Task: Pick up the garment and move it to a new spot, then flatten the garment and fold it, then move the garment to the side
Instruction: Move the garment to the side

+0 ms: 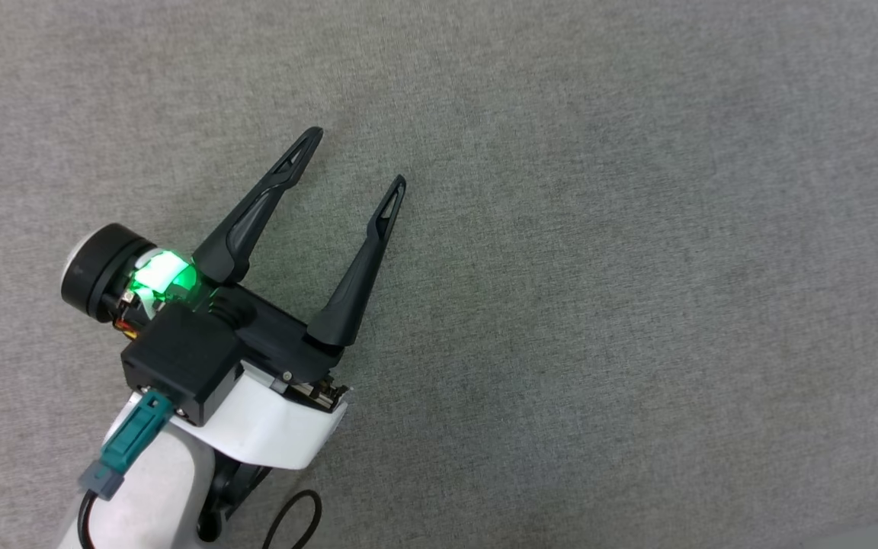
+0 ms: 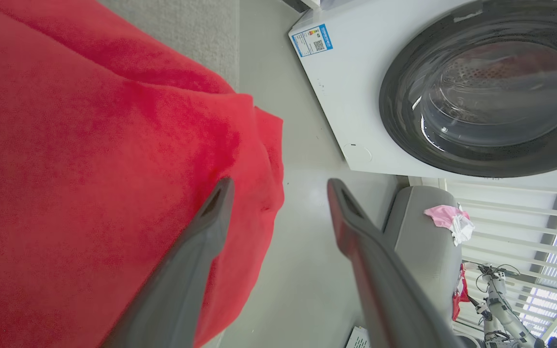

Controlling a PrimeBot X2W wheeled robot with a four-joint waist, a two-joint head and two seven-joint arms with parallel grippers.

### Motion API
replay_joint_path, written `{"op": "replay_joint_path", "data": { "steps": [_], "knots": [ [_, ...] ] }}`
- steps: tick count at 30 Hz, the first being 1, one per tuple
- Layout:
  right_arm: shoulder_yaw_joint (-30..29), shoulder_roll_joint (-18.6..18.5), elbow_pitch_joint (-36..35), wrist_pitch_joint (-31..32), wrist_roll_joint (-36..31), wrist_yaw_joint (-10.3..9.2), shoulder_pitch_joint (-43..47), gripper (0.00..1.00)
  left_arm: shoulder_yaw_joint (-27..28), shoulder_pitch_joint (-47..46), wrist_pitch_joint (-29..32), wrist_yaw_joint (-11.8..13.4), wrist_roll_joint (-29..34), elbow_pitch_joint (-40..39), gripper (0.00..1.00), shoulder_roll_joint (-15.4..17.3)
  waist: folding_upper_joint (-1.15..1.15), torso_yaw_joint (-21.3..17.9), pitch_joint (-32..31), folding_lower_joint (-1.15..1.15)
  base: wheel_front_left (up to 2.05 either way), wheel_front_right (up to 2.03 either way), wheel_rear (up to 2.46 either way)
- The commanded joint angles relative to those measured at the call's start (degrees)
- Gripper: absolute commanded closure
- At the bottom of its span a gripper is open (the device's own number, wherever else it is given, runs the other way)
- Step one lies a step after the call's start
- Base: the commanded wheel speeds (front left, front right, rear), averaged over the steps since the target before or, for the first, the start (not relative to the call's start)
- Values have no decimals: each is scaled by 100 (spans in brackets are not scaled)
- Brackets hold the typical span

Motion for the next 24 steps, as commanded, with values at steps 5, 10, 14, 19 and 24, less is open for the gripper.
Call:
{"op": "replay_joint_path", "data": {
  "steps": [5, 10, 14, 19, 24],
  "knots": [
    [54, 139, -457, -111, 76, -12, -93, 0, 29, 199, -257, 83, -133, 307, 0, -89, 0, 69, -536, -1, 0, 0, 0],
    [224, 393, -1084, -286, 609, -12, 15, 0, 128, 436, -509, 185, -279, 685, 0, -151, 0, 164, -1119, -1, 0, 0, 0],
    [455, 656, -1717, -467, 1203, -12, 217, 0, 261, 687, -652, 284, -467, 948, 0, -242, 0, 287, -1592, -1, 0, 0, 0],
    [593, 1053, -2504, -777, 1850, -12, 726, 0, 372, 1031, -761, 431, -594, 1234, 0, -353, 0, 507, -2156, -1, 0, 0, 0],
    [726, 1309, -3009, -1031, 2187, -12, 1339, 0, 423, 1327, -792, 540, -680, 1386, 0, -431, 0, 708, -2552, -1, 0, 0, 0]
  ]
}}
